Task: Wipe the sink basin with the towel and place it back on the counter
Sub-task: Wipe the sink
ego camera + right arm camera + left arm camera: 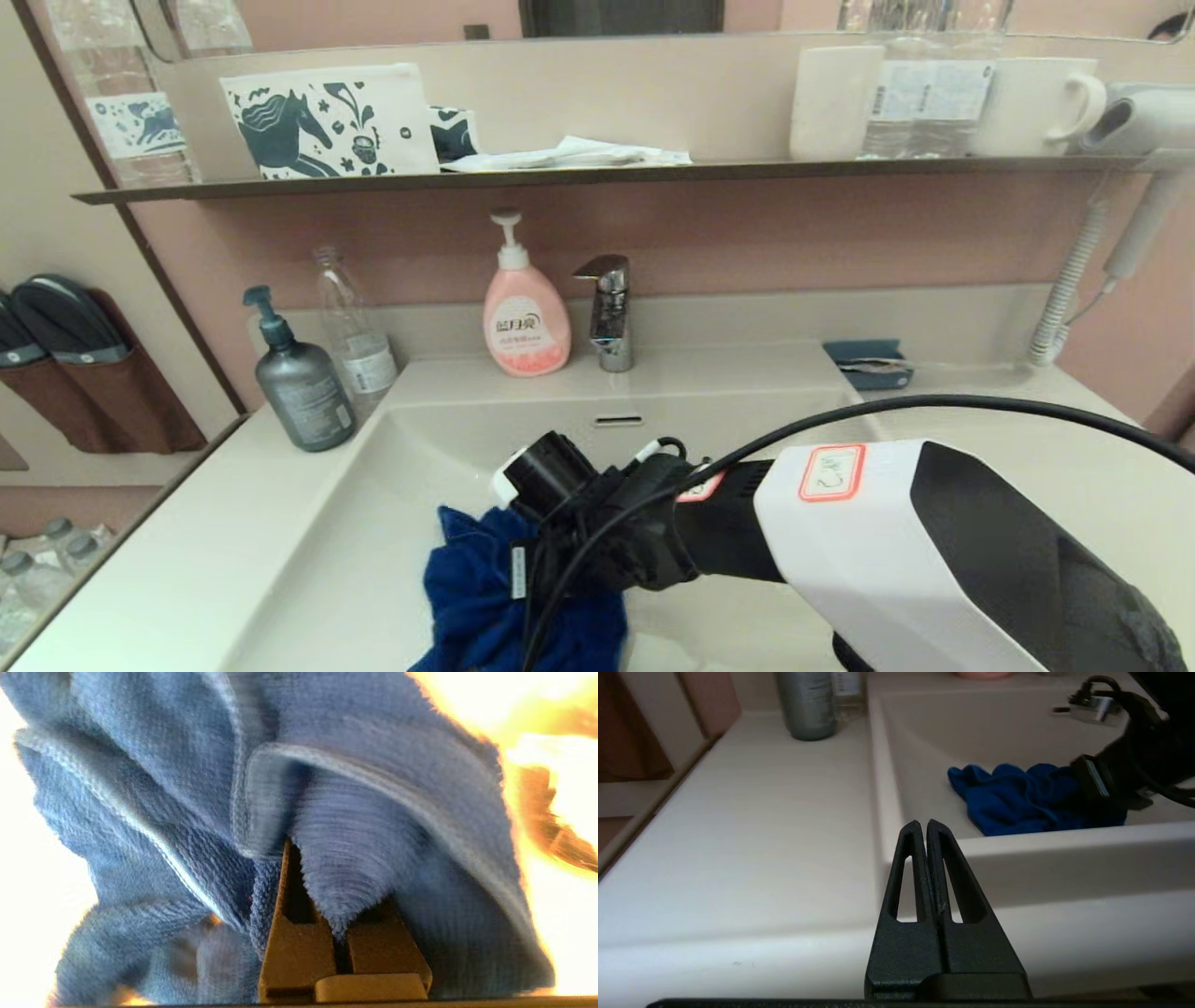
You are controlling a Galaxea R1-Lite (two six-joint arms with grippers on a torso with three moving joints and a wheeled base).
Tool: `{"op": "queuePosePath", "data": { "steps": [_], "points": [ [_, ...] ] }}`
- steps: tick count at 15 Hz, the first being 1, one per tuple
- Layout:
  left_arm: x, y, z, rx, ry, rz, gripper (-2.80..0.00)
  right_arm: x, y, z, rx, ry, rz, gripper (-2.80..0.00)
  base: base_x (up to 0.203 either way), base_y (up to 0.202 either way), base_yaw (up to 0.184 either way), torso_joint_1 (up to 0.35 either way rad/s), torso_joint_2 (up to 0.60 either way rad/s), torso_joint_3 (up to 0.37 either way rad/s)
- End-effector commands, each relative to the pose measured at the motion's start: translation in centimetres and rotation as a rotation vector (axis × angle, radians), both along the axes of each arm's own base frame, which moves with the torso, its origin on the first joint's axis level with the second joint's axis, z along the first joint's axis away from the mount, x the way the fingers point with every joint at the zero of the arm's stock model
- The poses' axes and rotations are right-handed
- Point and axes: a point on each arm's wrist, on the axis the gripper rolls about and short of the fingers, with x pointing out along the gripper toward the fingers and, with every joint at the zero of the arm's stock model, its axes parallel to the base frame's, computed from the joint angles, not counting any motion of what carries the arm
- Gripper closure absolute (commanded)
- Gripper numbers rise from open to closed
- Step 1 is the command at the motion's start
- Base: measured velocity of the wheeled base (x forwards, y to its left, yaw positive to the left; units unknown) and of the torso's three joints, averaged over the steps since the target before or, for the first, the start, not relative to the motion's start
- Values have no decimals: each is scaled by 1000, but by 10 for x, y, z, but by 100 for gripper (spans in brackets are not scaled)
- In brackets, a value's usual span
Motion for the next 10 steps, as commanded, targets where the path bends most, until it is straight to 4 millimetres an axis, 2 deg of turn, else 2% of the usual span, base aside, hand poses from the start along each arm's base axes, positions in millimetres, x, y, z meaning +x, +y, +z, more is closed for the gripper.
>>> {"op": "queuePosePath", "data": {
  "steps": [1, 4, 6, 10],
  "points": [
    [0, 0, 0, -1, 3, 2, 0, 2, -6, 10, -22, -15, -31, 0, 0, 0, 0, 0, 0, 0],
    [0, 0, 0, -1, 4, 2, 0, 5, -4, 18, -6, -89, -60, 0, 0, 0, 0, 0, 0, 0],
    [0, 0, 0, -1, 4, 2, 0, 12, -10, 17, -52, -143, -92, 0, 0, 0, 0, 0, 0, 0],
    [0, 0, 0, -1, 3, 2, 0, 46, -36, 26, -66, -225, -186, 0, 0, 0, 0, 0, 0, 0]
  ]
}}
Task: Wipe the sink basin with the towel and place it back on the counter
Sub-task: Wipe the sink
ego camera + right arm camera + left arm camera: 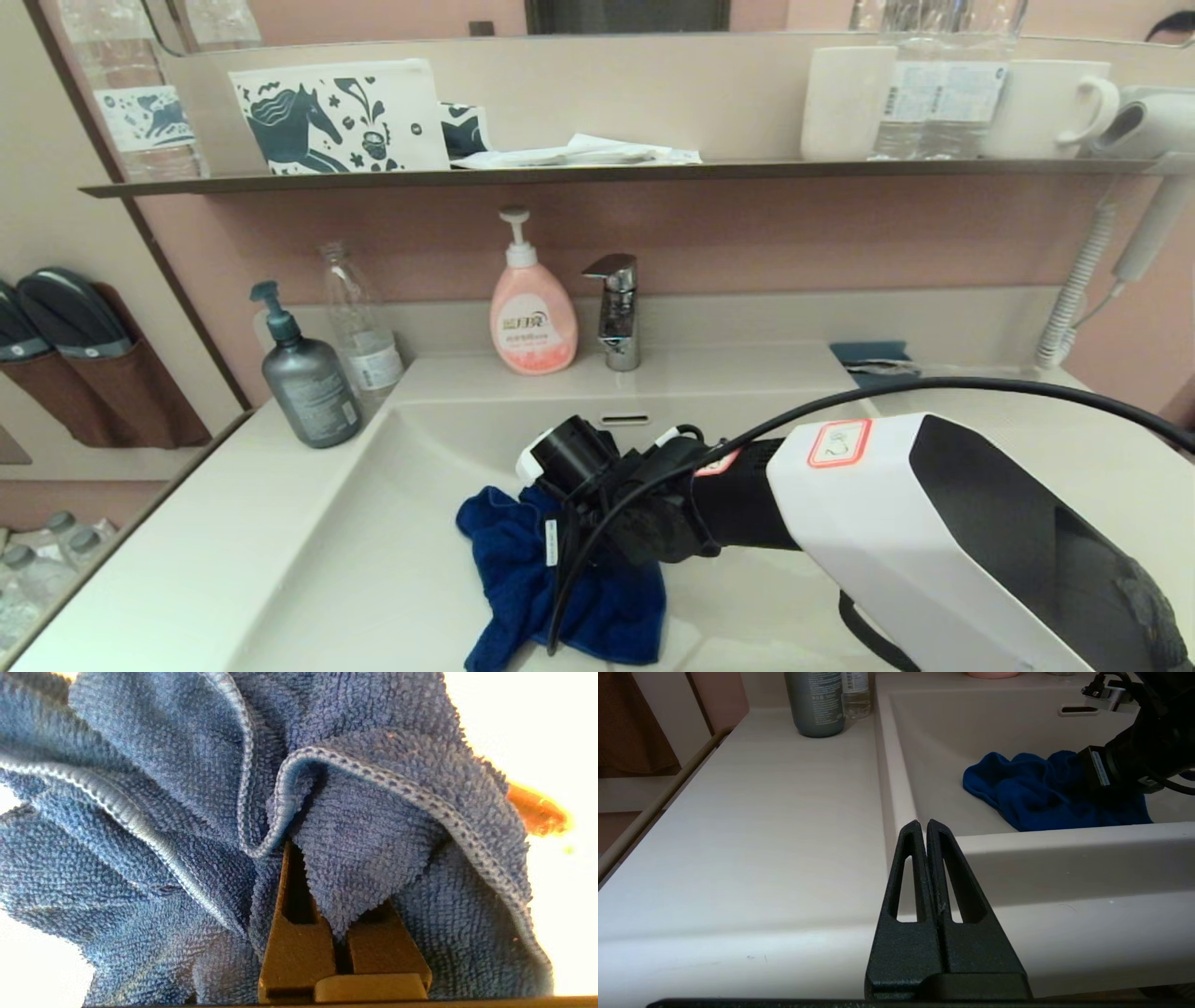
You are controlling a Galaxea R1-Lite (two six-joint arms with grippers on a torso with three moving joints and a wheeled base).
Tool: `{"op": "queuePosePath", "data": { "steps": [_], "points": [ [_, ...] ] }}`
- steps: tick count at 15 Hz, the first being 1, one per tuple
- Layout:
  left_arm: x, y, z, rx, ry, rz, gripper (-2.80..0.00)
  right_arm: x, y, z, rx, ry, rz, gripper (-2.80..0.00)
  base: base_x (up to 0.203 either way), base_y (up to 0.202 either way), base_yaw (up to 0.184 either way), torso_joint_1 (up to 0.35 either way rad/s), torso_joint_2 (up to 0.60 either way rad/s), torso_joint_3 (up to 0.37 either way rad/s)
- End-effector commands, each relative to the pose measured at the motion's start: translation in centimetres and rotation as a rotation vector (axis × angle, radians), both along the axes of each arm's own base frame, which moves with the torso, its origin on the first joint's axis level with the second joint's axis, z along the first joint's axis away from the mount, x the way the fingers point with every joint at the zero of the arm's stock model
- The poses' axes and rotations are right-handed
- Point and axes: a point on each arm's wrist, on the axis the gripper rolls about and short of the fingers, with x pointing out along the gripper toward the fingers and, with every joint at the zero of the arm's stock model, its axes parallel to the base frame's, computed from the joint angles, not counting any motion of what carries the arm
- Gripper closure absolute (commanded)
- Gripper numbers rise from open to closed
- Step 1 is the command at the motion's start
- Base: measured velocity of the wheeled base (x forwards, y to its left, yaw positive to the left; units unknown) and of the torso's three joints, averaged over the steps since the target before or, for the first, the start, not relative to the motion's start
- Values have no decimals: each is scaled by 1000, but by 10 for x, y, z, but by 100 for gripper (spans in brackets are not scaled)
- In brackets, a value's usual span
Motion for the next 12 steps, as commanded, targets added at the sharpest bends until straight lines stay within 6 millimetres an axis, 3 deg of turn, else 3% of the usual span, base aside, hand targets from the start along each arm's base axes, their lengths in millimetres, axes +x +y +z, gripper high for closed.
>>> {"op": "queuePosePath", "data": {
  "steps": [1, 3, 8, 12],
  "points": [
    [0, 0, 0, 0, 1, 0, 0, 18, -18, 7, -21, -44, -73, 0, 0, 0, 0, 0, 0, 0],
    [0, 0, 0, 0, 1, 0, 0, 30, -32, 6, -47, -58, -128, 0, 0, 0, 0, 0, 0, 0],
    [0, 0, 0, 1, 3, 0, 0, 50, -72, 29, -74, -108, -249, 0, 0, 0, 0, 0, 0, 0],
    [0, 0, 0, 1, 2, 0, 0, 52, -109, 17, -231, -95, -313, 0, 0, 0, 0, 0, 0, 0]
  ]
}}
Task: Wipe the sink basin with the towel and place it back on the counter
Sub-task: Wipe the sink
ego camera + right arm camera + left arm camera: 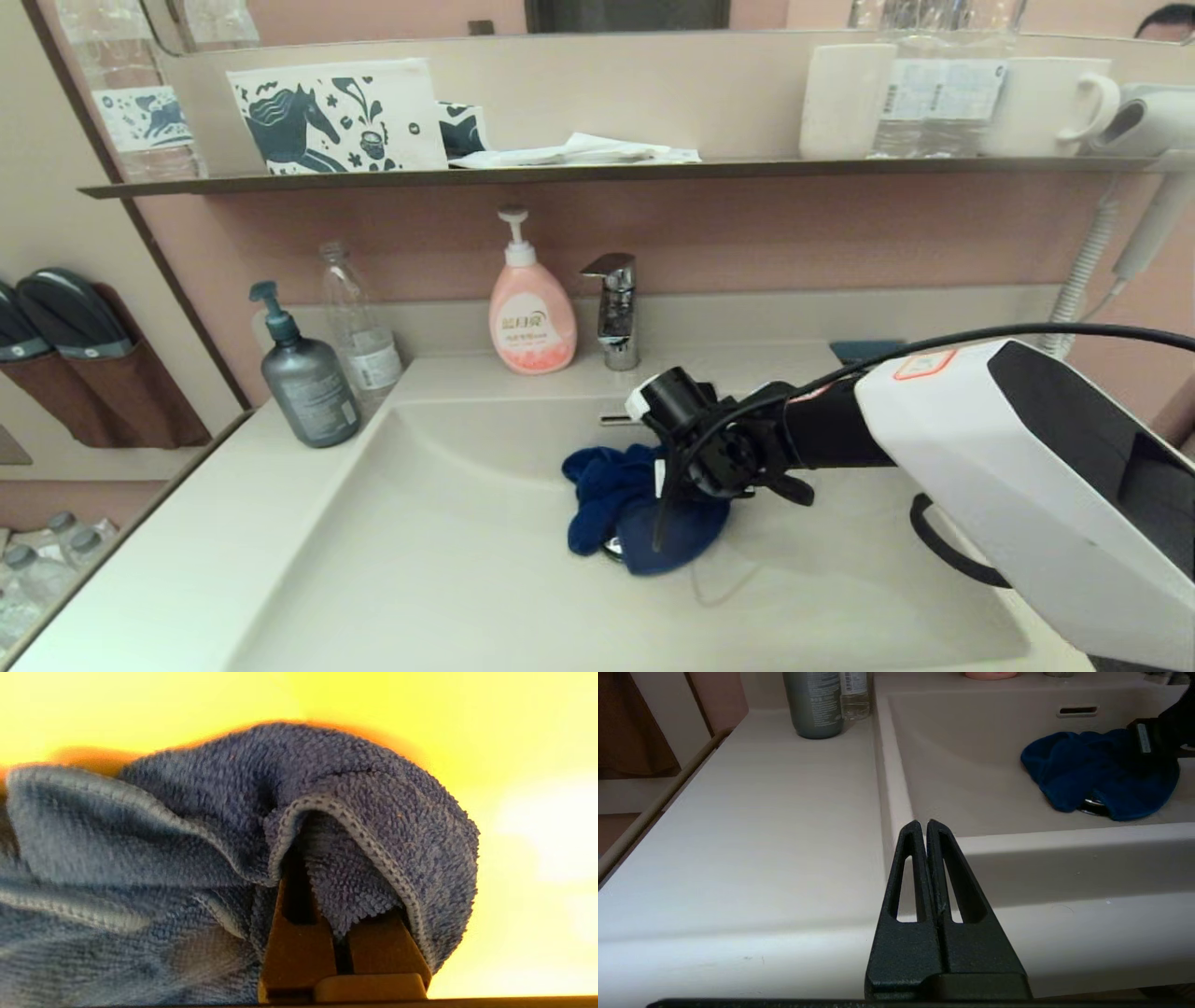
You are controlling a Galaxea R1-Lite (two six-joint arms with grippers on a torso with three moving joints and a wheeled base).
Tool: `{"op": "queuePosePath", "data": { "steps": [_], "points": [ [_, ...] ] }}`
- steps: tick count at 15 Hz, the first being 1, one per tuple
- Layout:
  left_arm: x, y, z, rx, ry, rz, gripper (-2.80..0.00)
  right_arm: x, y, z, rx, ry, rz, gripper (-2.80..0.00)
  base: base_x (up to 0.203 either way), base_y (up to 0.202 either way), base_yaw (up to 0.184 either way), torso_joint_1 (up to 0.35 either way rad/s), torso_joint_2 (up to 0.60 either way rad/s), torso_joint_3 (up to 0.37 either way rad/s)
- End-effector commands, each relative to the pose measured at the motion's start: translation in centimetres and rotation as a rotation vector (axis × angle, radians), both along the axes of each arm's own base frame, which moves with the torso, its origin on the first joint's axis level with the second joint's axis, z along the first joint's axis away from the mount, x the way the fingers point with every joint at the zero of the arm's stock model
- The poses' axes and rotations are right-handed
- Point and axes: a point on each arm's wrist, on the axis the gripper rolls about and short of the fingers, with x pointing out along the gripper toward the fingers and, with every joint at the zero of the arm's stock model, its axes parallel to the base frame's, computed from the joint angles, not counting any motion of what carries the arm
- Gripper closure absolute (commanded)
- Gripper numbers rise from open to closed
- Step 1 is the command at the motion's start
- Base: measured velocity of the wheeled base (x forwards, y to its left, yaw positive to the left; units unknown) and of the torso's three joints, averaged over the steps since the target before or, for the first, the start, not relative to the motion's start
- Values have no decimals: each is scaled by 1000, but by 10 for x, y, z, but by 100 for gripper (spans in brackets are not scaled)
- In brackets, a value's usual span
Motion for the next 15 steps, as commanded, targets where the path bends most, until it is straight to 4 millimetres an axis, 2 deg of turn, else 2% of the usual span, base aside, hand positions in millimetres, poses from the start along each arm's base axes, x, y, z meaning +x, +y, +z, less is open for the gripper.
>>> {"op": "queuePosePath", "data": {
  "steps": [1, 5, 7, 11, 15],
  "points": [
    [0, 0, 0, -1, 2, -2, 0, -4, -21, 7, -38, 6, -41, 0, 0, 0, 0, 0, 0, 0],
    [0, 0, 0, 0, 3, -2, 0, -18, -54, 14, -93, 59, -81, 0, 0, 0, 0, 0, 0, 0],
    [0, 0, 0, 0, 2, -2, 0, -23, -67, 26, -104, 71, -103, 0, 0, 0, 0, 0, 0, 0],
    [0, 0, 0, 1, 2, -2, 0, -32, -96, 72, -50, -4, -154, 0, 0, 0, 0, 0, 0, 0],
    [0, 0, 0, 0, 1, -2, 0, -46, -112, 106, 2, -72, -171, 0, 0, 0, 0, 0, 0, 0]
  ]
}}
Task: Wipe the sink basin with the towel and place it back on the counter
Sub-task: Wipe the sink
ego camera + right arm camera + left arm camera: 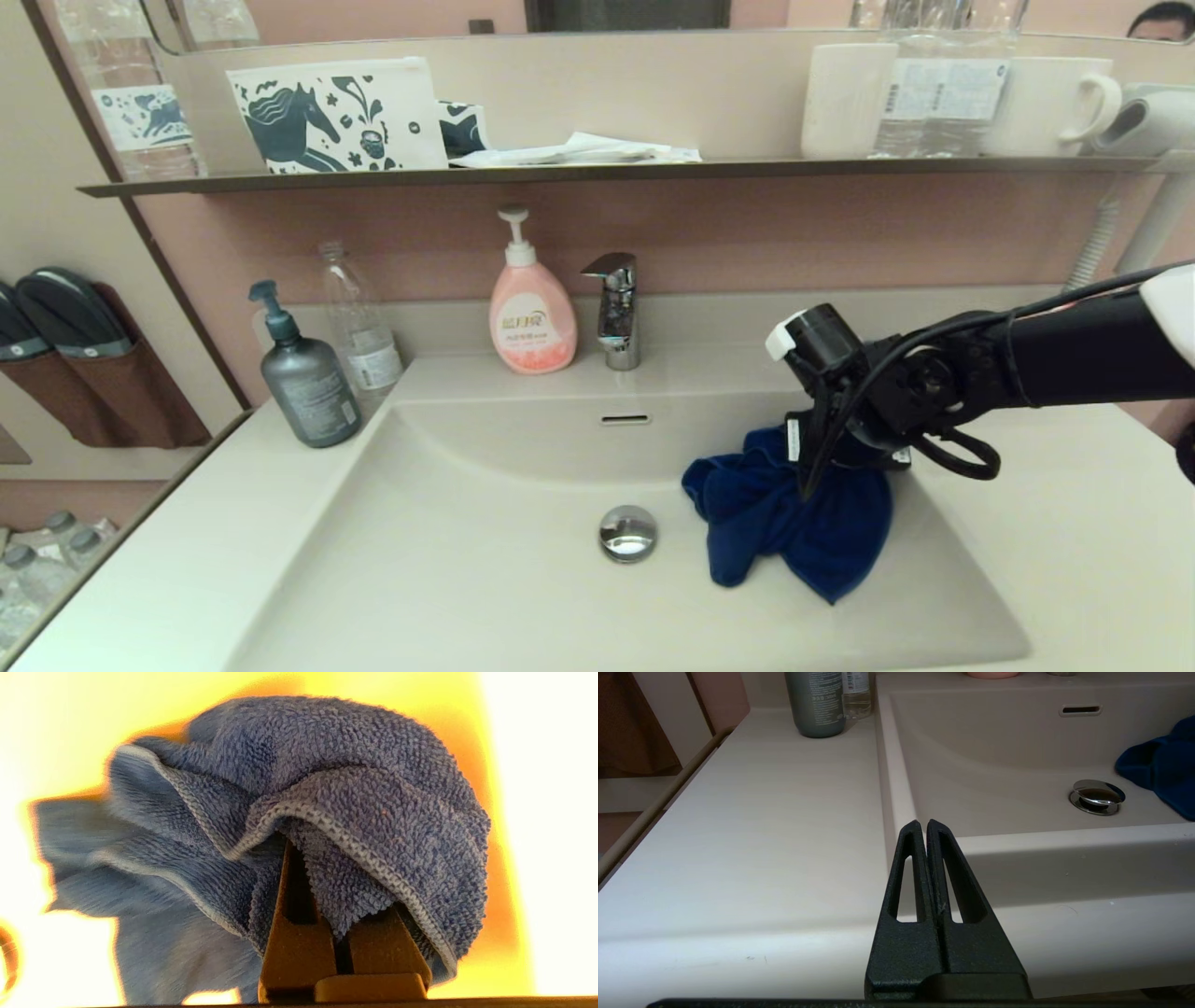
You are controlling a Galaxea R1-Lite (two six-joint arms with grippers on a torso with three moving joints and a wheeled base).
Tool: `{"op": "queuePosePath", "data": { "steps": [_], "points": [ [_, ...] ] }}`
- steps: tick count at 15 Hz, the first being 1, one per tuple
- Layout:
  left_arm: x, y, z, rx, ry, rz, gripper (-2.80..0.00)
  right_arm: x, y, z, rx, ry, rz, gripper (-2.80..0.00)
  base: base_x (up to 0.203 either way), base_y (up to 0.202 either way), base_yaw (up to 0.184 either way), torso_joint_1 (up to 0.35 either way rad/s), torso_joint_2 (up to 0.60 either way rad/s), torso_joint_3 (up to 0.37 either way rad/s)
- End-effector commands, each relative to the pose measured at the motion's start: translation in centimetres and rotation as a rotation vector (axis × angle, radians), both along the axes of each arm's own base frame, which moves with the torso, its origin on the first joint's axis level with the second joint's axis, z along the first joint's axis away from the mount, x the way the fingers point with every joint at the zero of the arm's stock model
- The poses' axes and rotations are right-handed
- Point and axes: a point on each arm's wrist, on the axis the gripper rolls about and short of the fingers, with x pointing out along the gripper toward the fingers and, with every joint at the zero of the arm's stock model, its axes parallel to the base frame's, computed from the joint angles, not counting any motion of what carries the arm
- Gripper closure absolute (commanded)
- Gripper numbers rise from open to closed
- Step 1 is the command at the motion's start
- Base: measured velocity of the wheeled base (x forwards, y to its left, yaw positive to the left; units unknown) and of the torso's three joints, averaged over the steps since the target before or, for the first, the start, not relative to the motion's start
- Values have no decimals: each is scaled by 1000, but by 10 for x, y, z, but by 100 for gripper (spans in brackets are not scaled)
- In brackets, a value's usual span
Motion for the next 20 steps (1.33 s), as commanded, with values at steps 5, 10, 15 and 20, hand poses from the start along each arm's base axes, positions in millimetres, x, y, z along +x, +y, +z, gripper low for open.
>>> {"op": "queuePosePath", "data": {
  "steps": [5, 10, 15, 20],
  "points": [
    [0, 0, 0, 1, 1, 0, 0, -7, -4, 74, 141, -211, 14, 0, 0, 0, 0, 0, 0, 0],
    [0, 0, 0, 1, 2, 0, 0, 24, 22, 82, 318, -380, 121, 0, 0, 0, 0, 0, 0, 0],
    [0, 0, 0, 0, 1, 0, 0, 64, 50, 28, 399, -432, 194, 0, 0, 0, 0, 0, 0, 0],
    [0, 0, 0, 1, 2, 0, 0, 82, 57, -8, 421, -448, 273, 0, 0, 0, 0, 0, 0, 0]
  ]
}}
